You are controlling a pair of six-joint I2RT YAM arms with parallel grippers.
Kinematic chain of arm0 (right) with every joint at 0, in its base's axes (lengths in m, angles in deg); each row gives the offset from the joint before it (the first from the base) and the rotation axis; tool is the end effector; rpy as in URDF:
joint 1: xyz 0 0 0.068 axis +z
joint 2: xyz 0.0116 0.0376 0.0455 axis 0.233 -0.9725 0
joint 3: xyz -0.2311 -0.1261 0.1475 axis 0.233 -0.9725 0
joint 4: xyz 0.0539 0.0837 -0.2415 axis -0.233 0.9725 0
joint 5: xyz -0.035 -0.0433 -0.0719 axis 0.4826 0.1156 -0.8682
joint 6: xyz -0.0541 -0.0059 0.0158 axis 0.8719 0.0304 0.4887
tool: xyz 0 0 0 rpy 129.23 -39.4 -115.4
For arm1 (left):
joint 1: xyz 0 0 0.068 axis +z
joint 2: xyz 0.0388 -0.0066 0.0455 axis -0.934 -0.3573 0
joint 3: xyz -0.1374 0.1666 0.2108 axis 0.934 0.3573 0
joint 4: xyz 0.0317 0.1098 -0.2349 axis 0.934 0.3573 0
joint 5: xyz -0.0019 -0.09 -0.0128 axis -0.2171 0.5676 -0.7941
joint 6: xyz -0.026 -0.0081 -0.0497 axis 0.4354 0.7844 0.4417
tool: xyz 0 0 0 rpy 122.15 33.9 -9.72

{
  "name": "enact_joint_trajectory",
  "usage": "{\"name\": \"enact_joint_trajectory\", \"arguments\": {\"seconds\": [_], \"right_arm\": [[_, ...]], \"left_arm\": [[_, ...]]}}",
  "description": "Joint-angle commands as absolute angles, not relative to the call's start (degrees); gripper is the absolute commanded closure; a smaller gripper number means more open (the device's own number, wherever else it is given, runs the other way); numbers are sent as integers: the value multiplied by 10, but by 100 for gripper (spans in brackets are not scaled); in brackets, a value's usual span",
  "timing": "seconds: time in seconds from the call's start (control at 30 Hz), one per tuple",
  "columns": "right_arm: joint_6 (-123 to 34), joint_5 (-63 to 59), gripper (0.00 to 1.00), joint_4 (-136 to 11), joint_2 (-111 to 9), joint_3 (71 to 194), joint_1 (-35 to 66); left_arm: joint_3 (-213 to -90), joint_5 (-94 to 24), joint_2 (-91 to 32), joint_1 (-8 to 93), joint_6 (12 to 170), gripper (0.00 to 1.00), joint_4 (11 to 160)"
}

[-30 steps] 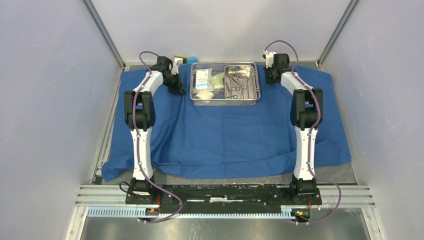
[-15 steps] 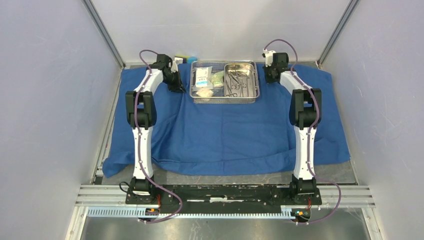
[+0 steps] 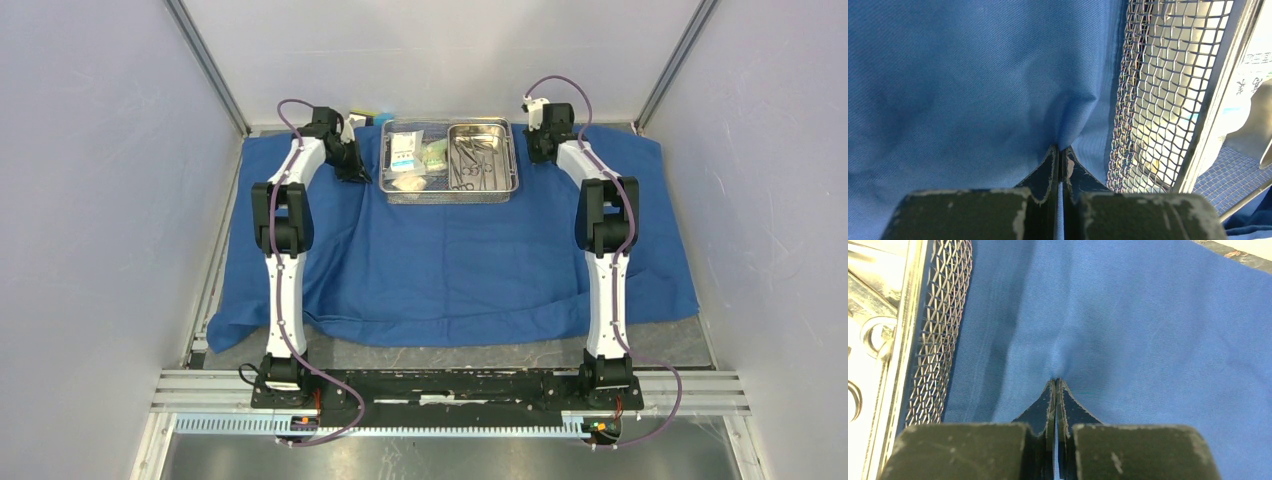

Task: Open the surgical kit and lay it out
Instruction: Smooth out the surgical kit at the center of the board.

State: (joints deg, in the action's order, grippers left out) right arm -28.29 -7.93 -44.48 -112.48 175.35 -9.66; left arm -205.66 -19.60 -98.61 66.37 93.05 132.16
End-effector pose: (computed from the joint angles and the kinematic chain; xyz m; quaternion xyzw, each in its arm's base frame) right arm 0.5831 0.0402 0.1685 -0.1123 0.9097 -0.0028 0.3998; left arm 0.5599 -0.0423 0.1681 -0.0429 0.9508 -0.2314 0.2013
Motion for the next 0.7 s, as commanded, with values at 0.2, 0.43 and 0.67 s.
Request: {"name": "enact_joint_trajectory", "arguments": {"seconds": [0.2, 0.43, 0.67], "right_arm": [[-249, -138, 100, -469, -1148, 1778, -104], [-237, -148, 100, -469, -1135, 1770, -111], [-224, -156, 100, -466, -1130, 1775, -116]], "left_arm": [[-2068, -226, -1002, 685, 937, 98, 1274], [-2041, -220, -980, 685, 929, 98, 1264], [-2022, -215, -969, 683, 923, 98, 1263]]}}
